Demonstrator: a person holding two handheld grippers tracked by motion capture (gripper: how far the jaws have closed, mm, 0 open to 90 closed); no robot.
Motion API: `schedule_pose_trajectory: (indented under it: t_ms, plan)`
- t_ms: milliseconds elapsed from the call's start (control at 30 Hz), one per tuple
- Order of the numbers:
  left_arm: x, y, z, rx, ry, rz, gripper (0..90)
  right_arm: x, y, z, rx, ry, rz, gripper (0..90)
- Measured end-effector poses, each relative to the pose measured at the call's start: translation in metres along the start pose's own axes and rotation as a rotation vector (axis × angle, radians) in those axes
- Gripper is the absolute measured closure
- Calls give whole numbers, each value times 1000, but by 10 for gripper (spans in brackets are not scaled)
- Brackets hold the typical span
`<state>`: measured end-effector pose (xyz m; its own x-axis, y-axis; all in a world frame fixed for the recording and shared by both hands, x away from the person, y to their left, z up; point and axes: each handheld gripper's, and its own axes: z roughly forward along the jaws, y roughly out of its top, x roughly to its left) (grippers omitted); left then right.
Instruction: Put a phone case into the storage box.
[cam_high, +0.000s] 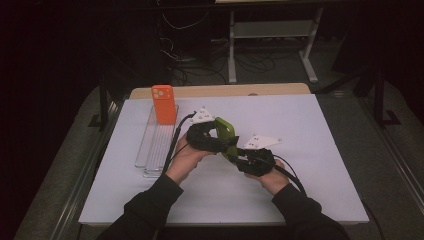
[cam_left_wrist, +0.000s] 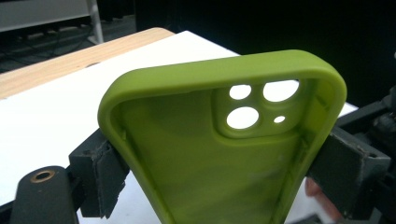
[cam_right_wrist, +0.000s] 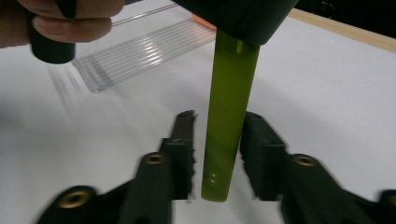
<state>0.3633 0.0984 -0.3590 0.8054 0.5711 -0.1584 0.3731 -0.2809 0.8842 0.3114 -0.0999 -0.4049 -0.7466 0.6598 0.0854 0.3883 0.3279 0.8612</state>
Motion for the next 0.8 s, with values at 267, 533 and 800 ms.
schedule_pose_trajectory:
  t_ms: [267,533,800]
  plan:
    - [6,1,-5,-11,24,0,138,-5,-2,-3,50,24,8,352]
    - [16,7,-14,-14,51,4,138,-19,-15,-13,102,-8,32,122]
    - [28,16,-27,-24,101,1,138,-33,-28,-29,108,-88,44,3]
